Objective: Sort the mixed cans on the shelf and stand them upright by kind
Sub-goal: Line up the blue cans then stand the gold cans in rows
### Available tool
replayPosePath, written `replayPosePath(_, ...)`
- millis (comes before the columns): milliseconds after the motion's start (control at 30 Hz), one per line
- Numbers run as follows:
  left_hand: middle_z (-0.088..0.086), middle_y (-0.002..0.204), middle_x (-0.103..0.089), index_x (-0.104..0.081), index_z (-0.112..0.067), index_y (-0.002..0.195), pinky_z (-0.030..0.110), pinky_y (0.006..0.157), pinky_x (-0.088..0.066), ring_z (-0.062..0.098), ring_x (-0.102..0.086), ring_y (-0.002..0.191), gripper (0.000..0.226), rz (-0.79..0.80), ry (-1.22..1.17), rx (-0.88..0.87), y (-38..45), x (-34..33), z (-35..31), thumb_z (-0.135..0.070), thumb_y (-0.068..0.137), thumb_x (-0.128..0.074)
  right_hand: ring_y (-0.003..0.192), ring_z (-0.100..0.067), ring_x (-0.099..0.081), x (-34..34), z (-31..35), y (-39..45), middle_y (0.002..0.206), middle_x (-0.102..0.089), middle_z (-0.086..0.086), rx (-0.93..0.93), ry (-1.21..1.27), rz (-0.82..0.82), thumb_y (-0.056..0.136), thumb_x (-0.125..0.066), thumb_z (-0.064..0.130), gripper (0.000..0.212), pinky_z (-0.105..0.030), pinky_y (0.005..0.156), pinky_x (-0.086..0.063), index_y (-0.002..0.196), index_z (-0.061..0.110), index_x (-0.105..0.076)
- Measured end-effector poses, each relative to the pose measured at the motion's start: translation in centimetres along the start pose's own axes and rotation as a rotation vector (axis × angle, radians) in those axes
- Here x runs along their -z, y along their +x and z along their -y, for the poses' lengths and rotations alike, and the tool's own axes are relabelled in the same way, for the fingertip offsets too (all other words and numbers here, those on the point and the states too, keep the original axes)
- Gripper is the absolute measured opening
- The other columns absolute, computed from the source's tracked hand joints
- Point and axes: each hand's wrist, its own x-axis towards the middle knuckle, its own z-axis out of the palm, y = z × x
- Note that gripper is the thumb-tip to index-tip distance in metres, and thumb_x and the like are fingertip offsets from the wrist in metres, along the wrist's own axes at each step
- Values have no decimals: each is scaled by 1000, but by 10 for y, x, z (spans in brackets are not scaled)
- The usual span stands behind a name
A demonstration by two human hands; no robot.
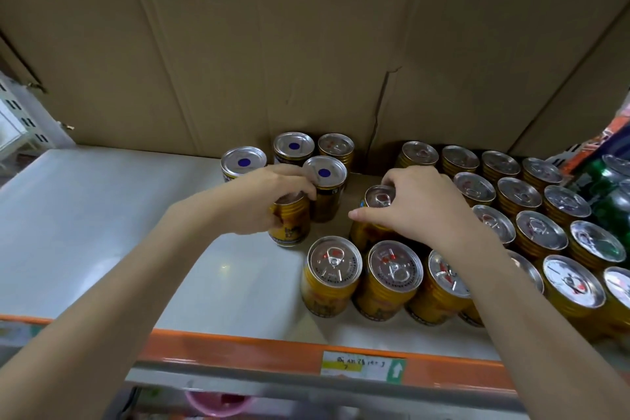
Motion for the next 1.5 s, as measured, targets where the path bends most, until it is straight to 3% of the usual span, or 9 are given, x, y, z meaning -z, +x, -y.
replayPosePath(100, -4, 138, -43, -64, -16, 113, 27, 95, -40, 16, -43, 123, 42, -44, 8, -13, -4, 0, -1, 3, 76, -65, 93, -18, -56, -7, 3, 1, 100, -60, -2, -4, -50, 68, 68, -57, 76, 73, -27, 67, -45, 109, 16, -58)
replayPosePath(233, -4, 131, -47, -56, -24, 124, 30, 92, -43, 16, -48, 114, 50, -210, -18, 140, -6, 3, -8, -31, 77, -72, 91, -15, -48, -5, 5, 0, 113, -54, -5, 47, -81, 143, 74, -55, 70, 71, -26, 69, -41, 117, 14, -55)
replayPosePath(367, 3, 85, -54, -56, -17, 86, 28, 62, -38, 23, -52, 83, 36, -190, 132, 375, -1, 0, -8, -49, 75, -66, 122, -21, -45, 12, -2, 0, 137, -45, -4, 147, -9, 215, 82, -58, 57, 69, -31, 93, -42, 138, 21, -42)
replayPosePath(433, 7, 78, -50, -55, -12, 79, 27, 57, -34, 25, -51, 76, 39, -154, 103, 435, 1, -2, -6, -50, 77, -62, 124, -18, -45, 15, -2, 0, 138, -47, -1, 201, 7, 256, 85, -59, 49, 61, -29, 94, -41, 138, 24, -43)
replayPosePath(733, 13, 79, -62, -67, -9, 85, 31, 56, -40, 26, -58, 74, 42, -126, 29, 416, 2, 3, -17, -49, 74, -67, 120, -15, -51, 9, -7, 1, 135, -54, 0, 210, 86, 207, 87, -59, 38, 49, -25, 91, -44, 133, 21, -52)
replayPosePath(867, -4, 69, -60, -69, -17, 87, 20, 51, -36, 11, -52, 62, 27, -127, -67, 335, 2, 1, -31, -41, 75, -71, 121, -15, -49, 6, -8, 2, 134, -54, 0, 198, 123, 195, 87, -60, 37, 49, -24, 90, -41, 133, 22, -52)
replayPosePath(1167, 0, 78, -66, -68, -15, 90, 28, 58, -47, 11, -57, 67, 35, -97, -124, 297, 24, -6, -54, -44, 72, -74, 120, -13, -48, 6, -16, -1, 136, -51, 1, 168, 220, 238, 88, -59, 42, 54, -17, 81, -33, 137, 24, -47)
replayPosePath(1333, -2, 82, -66, -67, -17, 95, 30, 64, -48, 11, -58, 71, 35, -136, -143, 328, 17, -9, -54, -47, 78, -68, 123, -13, -42, 2, -25, -6, 137, -44, 1, 212, 233, 237, 91, -51, 47, 55, -21, 93, -34, 141, 27, -39)
replayPosePath(1500, -10, 98, -49, -58, -22, 119, 24, 73, -48, 11, -54, 88, 41, -271, -176, 369, 10, -27, -60, -36, 82, -67, 117, -7, -45, 2, -34, -4, 133, -49, 6, 251, 299, 189, 95, -46, 39, 43, -13, 86, -33, 137, 26, -44)
